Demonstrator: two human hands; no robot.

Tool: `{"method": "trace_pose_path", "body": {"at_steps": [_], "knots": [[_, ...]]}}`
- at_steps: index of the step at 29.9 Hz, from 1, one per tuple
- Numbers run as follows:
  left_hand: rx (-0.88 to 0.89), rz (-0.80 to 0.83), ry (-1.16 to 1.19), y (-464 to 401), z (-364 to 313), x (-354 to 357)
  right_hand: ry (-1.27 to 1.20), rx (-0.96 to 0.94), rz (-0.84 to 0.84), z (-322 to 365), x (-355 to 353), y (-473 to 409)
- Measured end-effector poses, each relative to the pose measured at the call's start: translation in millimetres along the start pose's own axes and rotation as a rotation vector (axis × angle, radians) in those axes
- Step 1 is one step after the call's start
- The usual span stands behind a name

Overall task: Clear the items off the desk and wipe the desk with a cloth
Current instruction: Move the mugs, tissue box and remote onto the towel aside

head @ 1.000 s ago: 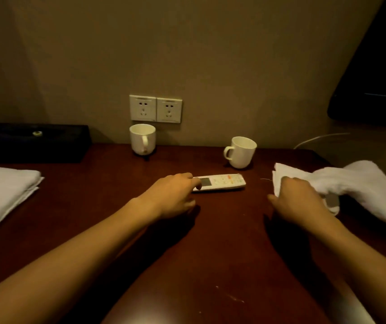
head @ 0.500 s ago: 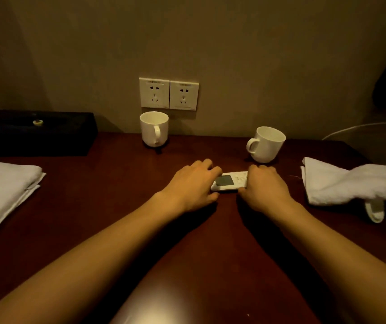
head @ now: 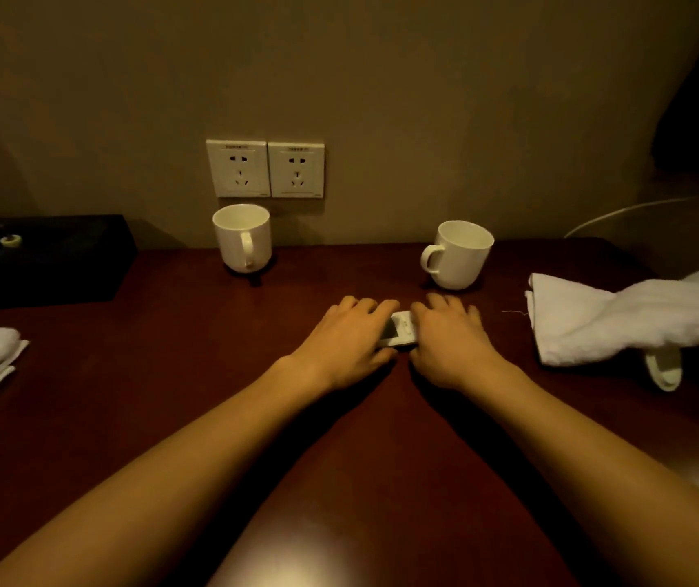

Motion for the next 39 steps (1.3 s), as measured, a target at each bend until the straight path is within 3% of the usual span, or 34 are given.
{"method": "trace_pose_path", "body": {"at_steps": [4, 8, 17, 27, 33, 39], "knots": [[-0.056, 0.114, 0.002, -6.0, -6.9, 7.4, -0.044, 0.014, 0.003, -8.3, -0.2, 10.3], [0.019, 0.140, -0.080, -12.1, -38.4, 3.9, -0.099, 0.048, 0.010, -31.8, -5.8, 30.8], [0.259, 0.117, -0.031, -39.9, -180.5, 13.1, -0.108, 0.251, -0.119, -146.0, -14.6, 129.3], [0.425, 0.135, -0.006, -59.9, -314.3, 83.1, -0.159, 0.452, -0.043, -262.5, 19.7, 225.5], [0.445, 0.130, 0.049, -69.7, -319.0, 83.8, -0.222, 0.438, -0.140, -279.7, 15.0, 227.6], [0.385, -0.010, 0.103, -74.3, -260.3, 44.0, -0.175, 0.321, -0.301, -252.4, -8.2, 194.0]]}}
Point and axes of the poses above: each hand's wrist, its own y-axis away from the middle knuckle, its own x-axis out of the palm, z = x × y, the point moved 3 cm from there along -y, towards the middle knuckle, and after that the axes turned 6 degrees about -x, right-handed, at the moved point
